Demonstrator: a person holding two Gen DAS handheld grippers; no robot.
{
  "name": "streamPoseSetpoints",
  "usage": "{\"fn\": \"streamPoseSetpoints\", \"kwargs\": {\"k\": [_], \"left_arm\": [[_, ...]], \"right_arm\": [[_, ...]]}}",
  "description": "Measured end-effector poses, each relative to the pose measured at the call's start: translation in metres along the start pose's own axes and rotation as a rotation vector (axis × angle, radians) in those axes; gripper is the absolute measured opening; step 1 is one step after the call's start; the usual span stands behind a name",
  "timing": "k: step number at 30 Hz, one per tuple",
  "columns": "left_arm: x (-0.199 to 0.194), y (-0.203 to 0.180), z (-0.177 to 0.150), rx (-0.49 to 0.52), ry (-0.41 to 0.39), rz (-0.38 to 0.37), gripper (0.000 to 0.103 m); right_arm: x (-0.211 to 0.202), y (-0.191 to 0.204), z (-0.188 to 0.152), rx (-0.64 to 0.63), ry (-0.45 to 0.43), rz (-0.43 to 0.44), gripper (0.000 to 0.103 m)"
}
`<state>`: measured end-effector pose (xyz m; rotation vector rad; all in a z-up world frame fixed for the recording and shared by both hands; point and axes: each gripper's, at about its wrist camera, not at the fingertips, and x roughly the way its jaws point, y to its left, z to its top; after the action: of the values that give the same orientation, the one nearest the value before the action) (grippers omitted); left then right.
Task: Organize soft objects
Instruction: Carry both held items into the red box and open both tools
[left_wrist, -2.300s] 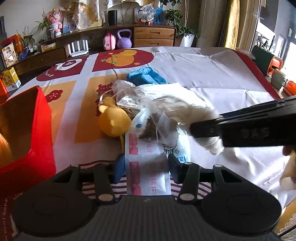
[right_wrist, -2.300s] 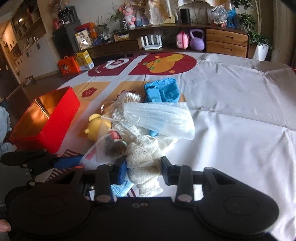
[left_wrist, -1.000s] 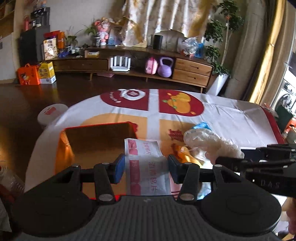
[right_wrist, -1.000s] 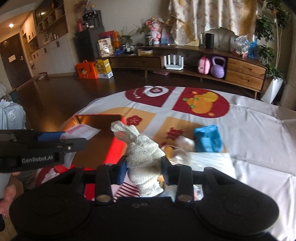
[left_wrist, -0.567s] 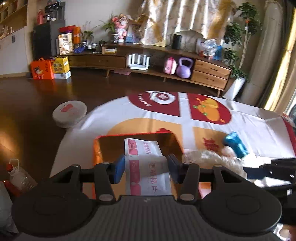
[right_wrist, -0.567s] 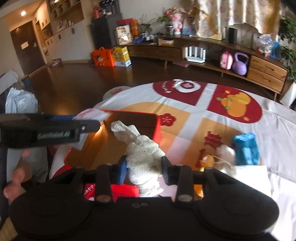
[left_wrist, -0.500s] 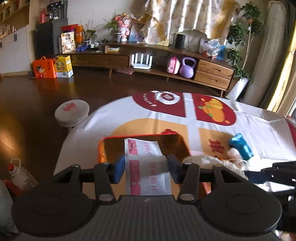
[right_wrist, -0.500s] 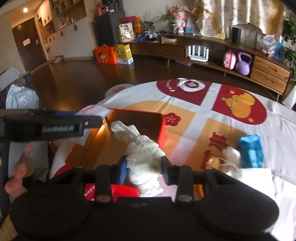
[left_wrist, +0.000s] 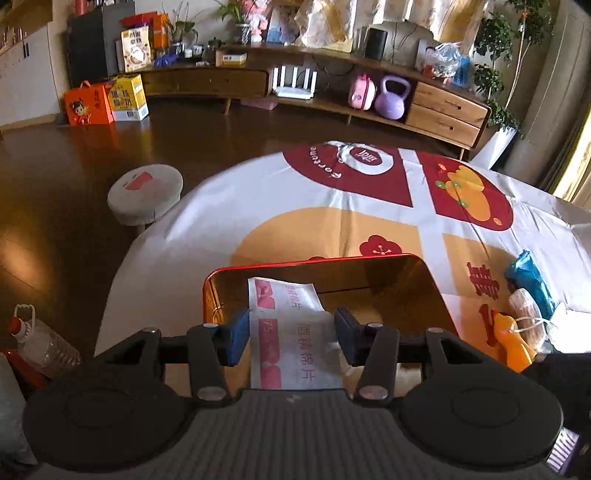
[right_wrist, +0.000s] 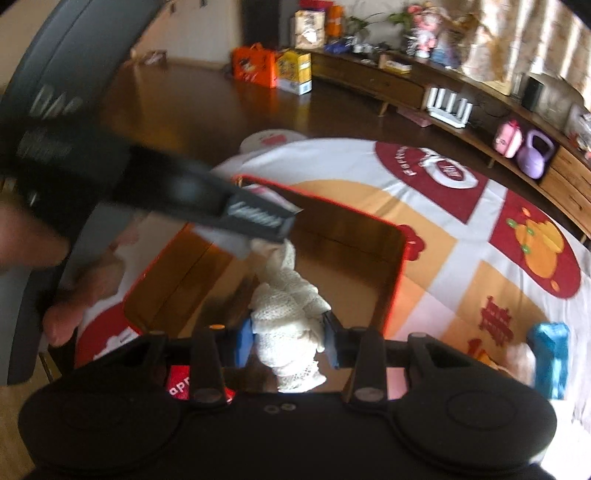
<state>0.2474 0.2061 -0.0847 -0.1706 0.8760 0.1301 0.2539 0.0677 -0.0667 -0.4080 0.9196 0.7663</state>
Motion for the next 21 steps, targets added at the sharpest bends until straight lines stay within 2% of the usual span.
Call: {"fn": "streamPoseSetpoints", "kwargs": {"k": [12, 21], "left_arm": [[0.035, -0.001, -0.003, 0.024, 0.08, -0.005, 0.049], [0.04, -0.007, -0.006, 0.064, 0.094, 0.004, 0.05]], "right_arm": [[0.037, 0.008, -0.002, -0.035, 0.077, 0.001, 0.039], [0.041, 0.007, -0.002, -0.025, 0.094, 0.013, 0.048]]}}
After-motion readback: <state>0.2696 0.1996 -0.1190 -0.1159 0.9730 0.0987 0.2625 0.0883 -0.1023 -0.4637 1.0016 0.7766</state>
